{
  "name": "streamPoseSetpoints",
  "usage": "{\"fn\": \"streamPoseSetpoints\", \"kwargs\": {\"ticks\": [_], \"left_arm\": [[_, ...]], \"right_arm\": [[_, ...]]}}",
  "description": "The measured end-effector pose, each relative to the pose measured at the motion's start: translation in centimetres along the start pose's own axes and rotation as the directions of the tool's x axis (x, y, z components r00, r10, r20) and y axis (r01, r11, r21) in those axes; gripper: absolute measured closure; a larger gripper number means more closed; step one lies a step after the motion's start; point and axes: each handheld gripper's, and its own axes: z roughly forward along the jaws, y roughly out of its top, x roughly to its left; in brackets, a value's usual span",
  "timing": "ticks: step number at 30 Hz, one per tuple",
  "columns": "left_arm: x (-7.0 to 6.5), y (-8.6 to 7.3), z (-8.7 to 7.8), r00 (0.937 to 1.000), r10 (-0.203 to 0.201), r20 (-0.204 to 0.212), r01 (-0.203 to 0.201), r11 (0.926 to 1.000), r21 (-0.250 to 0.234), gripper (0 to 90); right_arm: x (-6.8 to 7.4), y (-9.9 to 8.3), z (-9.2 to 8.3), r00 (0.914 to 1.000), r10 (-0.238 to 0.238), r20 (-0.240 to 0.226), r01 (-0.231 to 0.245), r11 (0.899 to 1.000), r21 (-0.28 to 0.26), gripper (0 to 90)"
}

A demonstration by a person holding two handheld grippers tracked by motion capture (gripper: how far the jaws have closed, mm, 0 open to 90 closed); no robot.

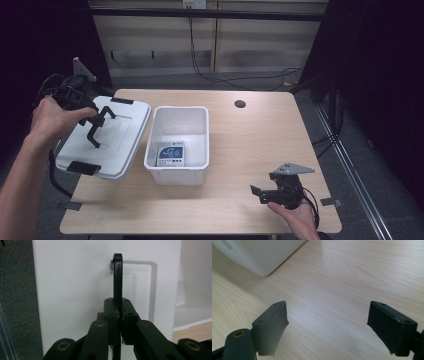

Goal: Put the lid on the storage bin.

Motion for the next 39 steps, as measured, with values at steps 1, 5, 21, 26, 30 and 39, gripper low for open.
{"fn": "streamPoseSetpoints", "kwargs": {"ticks": [1, 5, 21, 26, 30, 39], "left_arm": [[-0.1, 0.1, -0.1, 1.0000, 0.000, 0.000, 0.000, 1.0000, -0.002, 85.0], [-0.7, 0.3, -0.4, 1.0000, 0.002, -0.007, -0.002, 1.0000, -0.009, 85.0], [-4.6, 1.8, 0.0, 0.9996, 0.026, -0.012, -0.026, 0.9994, 0.022, 85.0], [-5.4, 2.1, 0.5, 0.9994, 0.034, -0.004, -0.034, 0.9988, 0.036, 85.0], [-6.4, 2.5, 0.9, 0.9990, 0.046, 0.001, -0.046, 0.9979, 0.046, 85.0], [-8.1, 3.1, 1.3, 0.9987, 0.051, 0.000, -0.051, 0.9967, 0.063, 85.0]], "right_arm": [[0.0, 0.0, 0.0, 1.0000, 0.003, 0.000, -0.003, 1.000, 0.003, 15.5], [0.0, 0.0, 0.0, 1.0000, 0.004, -0.002, -0.004, 1.000, 0.005, 15.5], [0.1, 0.0, 0.1, 1.0000, 0.002, -0.007, -0.002, 1.000, 0.012, 15.5], [0.0, 0.0, 0.1, 1.0000, -0.001, -0.009, 0.001, 1.000, 0.010, 15.5], [0.0, 0.0, 0.1, 1.0000, -0.001, -0.009, 0.001, 1.000, 0.011, 15.5], [0.0, 0.0, 0.1, 0.9999, -0.006, -0.014, 0.006, 1.000, 0.011, 15.5]]}}
